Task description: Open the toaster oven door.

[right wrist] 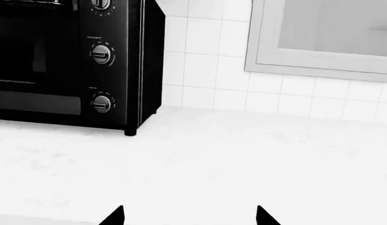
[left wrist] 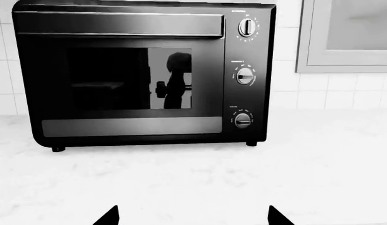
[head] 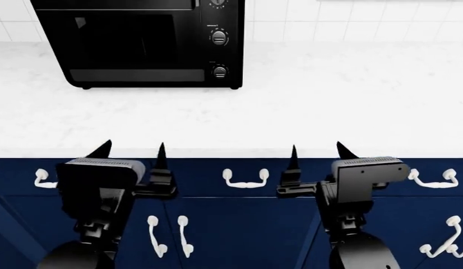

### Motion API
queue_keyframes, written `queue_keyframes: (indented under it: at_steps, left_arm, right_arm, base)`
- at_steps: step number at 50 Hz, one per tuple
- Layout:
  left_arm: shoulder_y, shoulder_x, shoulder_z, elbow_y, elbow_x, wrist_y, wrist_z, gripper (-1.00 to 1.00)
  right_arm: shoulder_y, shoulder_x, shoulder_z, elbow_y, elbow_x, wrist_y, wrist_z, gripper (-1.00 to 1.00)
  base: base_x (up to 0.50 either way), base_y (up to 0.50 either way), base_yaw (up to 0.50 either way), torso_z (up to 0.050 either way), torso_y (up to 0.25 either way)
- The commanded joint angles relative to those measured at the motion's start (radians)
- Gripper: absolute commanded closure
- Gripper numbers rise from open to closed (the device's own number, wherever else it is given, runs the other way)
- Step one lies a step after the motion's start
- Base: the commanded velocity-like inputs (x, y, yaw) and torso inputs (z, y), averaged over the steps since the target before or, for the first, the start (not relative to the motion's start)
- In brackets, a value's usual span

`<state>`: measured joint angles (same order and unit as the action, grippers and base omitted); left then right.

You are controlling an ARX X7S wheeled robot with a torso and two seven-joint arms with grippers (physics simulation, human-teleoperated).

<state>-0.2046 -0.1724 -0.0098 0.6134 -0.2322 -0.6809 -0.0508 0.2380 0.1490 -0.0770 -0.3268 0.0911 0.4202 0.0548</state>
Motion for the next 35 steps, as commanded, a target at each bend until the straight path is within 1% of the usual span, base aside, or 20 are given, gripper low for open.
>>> queue_keyframes:
  at_steps: [1, 6, 9, 10, 21, 35]
  left_arm:
    - [-0.283, -0.057, -0.083, 0.166, -0.134, -0.404, -0.008, -1.0]
    - [-0.458, -0.073, -0.091, 0.142, -0.166, -0.535, -0.014, -1.0]
    - [-0.499, -0.071, -0.091, 0.111, -0.171, -0.551, -0.014, -1.0]
    - [-0.503, -0.067, -0.095, 0.101, -0.174, -0.558, -0.015, -1.0]
    - [-0.482, -0.065, -0.099, 0.09, -0.176, -0.541, -0.019, -1.0]
    - [-0.471, -0.072, -0.098, 0.086, -0.185, -0.529, -0.018, -1.0]
  right_arm:
    - [0.201, 0.04, 0.009, -0.086, 0.037, 0.22, -0.017, -1.0]
    - [0.313, 0.048, 0.009, -0.066, 0.054, 0.283, -0.031, -1.0]
    - [0.345, 0.049, 0.008, -0.03, 0.053, 0.286, -0.03, -1.0]
    - [0.349, 0.048, 0.01, -0.021, 0.054, 0.288, -0.029, -1.0]
    - [0.354, 0.055, 0.011, -0.038, 0.059, 0.327, -0.014, -1.0]
    - [0.356, 0.055, -0.002, -0.031, 0.056, 0.327, 0.002, -1.0]
  base:
    - [0.0, 0.0, 0.0, 0.05, 0.0]
    - [0.0, 0.0, 0.0, 0.05, 0.0]
    - [0.0, 0.0, 0.0, 0.05, 0.0]
    - [0.0, 0.0, 0.0, 0.05, 0.0]
    - [0.0, 0.0, 0.0, 0.0, 0.0]
    - [0.16, 0.0, 0.0, 0.0, 0.0]
